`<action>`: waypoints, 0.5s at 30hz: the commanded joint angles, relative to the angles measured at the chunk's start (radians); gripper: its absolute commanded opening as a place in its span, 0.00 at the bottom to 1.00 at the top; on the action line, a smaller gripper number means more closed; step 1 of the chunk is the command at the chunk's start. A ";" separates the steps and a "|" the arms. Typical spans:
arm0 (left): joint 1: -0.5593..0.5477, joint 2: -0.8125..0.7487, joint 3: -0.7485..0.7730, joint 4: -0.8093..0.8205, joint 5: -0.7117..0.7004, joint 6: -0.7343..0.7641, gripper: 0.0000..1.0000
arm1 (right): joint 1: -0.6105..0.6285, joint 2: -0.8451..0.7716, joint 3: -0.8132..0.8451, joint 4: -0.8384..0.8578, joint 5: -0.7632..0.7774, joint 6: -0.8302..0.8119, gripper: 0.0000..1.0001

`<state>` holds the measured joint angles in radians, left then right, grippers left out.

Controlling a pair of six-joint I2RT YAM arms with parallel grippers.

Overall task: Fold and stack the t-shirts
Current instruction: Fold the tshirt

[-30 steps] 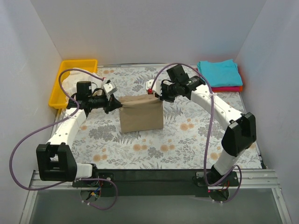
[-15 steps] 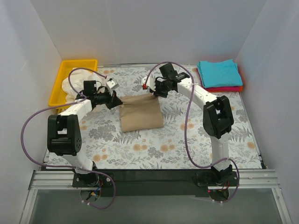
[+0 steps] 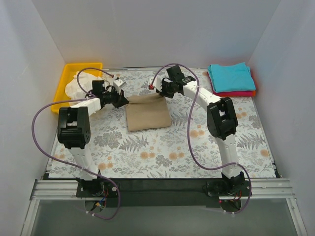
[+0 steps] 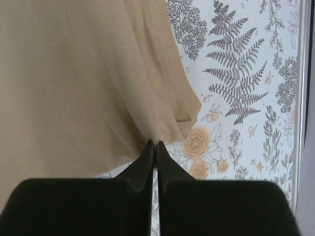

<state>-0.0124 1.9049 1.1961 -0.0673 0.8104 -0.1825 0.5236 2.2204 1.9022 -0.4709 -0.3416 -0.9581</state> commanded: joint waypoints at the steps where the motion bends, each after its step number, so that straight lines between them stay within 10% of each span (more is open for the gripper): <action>1: 0.008 0.032 0.034 0.052 -0.069 -0.049 0.07 | -0.004 0.051 0.035 0.107 0.050 0.044 0.04; 10: 0.008 0.135 0.290 0.032 -0.201 -0.339 0.43 | -0.007 0.053 0.144 0.176 0.162 0.186 0.46; 15: 0.008 0.122 0.414 -0.089 -0.211 -0.422 0.43 | -0.025 -0.054 0.094 0.175 0.167 0.303 0.40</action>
<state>-0.0093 2.0995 1.5436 -0.0860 0.6147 -0.5140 0.5144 2.2944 1.9888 -0.3447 -0.1875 -0.7624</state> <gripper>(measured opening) 0.428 0.418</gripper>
